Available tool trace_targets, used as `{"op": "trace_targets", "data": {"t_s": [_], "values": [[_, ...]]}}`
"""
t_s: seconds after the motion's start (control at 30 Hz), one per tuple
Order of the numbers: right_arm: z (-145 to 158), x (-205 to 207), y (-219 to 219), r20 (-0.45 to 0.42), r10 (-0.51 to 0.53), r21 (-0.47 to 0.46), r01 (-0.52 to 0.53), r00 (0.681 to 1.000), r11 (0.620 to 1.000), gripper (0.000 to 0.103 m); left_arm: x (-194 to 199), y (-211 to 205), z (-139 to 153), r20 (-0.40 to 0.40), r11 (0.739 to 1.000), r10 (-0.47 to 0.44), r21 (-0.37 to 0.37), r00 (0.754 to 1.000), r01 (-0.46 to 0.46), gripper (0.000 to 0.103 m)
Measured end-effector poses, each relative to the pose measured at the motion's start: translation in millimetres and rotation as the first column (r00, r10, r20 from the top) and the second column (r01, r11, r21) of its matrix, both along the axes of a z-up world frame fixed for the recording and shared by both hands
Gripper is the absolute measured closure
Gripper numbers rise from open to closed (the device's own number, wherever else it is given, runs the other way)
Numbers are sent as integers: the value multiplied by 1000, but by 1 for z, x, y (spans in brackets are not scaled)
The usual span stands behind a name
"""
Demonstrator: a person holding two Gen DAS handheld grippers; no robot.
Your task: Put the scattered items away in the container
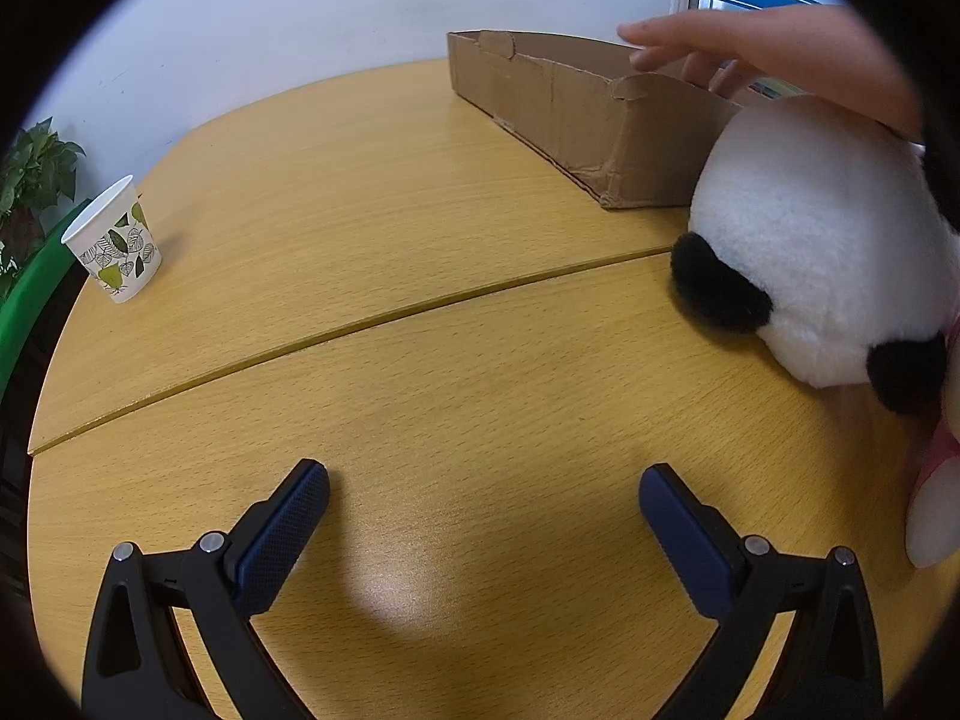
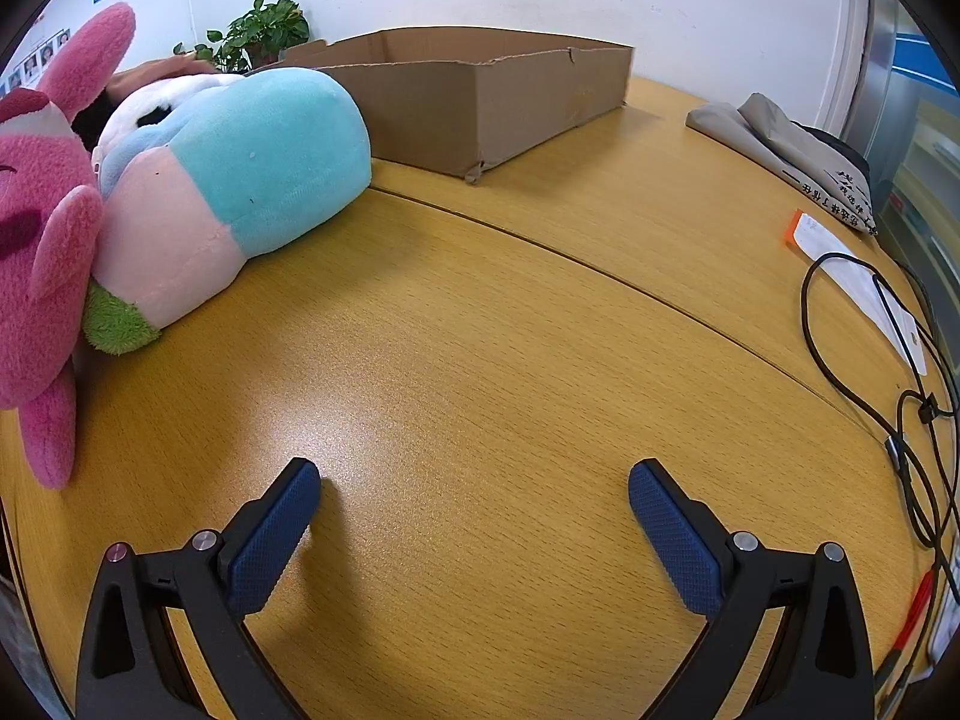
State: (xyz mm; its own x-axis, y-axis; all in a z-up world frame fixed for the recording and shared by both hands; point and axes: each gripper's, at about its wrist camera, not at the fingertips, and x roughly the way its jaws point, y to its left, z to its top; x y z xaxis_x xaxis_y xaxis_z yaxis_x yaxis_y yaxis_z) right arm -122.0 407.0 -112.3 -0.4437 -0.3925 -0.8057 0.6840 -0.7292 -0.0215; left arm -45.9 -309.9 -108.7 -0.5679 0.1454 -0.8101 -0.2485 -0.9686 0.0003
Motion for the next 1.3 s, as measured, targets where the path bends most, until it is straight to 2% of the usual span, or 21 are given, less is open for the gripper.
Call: {"op": "trace_targets", "data": {"t_s": [0.4, 0.57, 0.67, 0.87, 0.97, 1.1, 1.2, 1.3], "values": [[0, -2, -4, 0, -66, -2, 66, 998, 998, 0, 0, 0, 0, 0, 1000, 2, 0, 1000, -2, 0], [-1, 27, -4, -2, -206, -1, 206, 979, 979, 0, 0, 0, 0, 0, 1000, 2, 0, 1000, -2, 0], [-1, 45, -10, -3, -199, -2, 199, 980, 980, 0, 0, 0, 0, 0, 1000, 2, 0, 1000, -2, 0], [-1, 56, -22, -5, -341, -1, 341, 940, 940, 0, 0, 0, 0, 0, 1000, 5, 1, 1000, -5, 0], [-1, 58, -24, -6, -355, -1, 355, 935, 935, 0, -4, 1, 0, 0, 999, 44, 0, 999, -44, 0], [-1, 64, -25, -6, -407, -2, 407, 913, 913, 0, 6, 10, -1, 1, 978, 207, -3, 978, -207, 0], [0, 74, -29, -5, -419, -4, 419, 908, 908, 0, 19, 23, 2, 30, 979, 204, -5, 978, -204, 1], [0, 83, -35, -4, -424, -6, 424, 906, 906, 0, 48, 34, 11, 7, 965, 256, 64, 967, -256, 1]]}}
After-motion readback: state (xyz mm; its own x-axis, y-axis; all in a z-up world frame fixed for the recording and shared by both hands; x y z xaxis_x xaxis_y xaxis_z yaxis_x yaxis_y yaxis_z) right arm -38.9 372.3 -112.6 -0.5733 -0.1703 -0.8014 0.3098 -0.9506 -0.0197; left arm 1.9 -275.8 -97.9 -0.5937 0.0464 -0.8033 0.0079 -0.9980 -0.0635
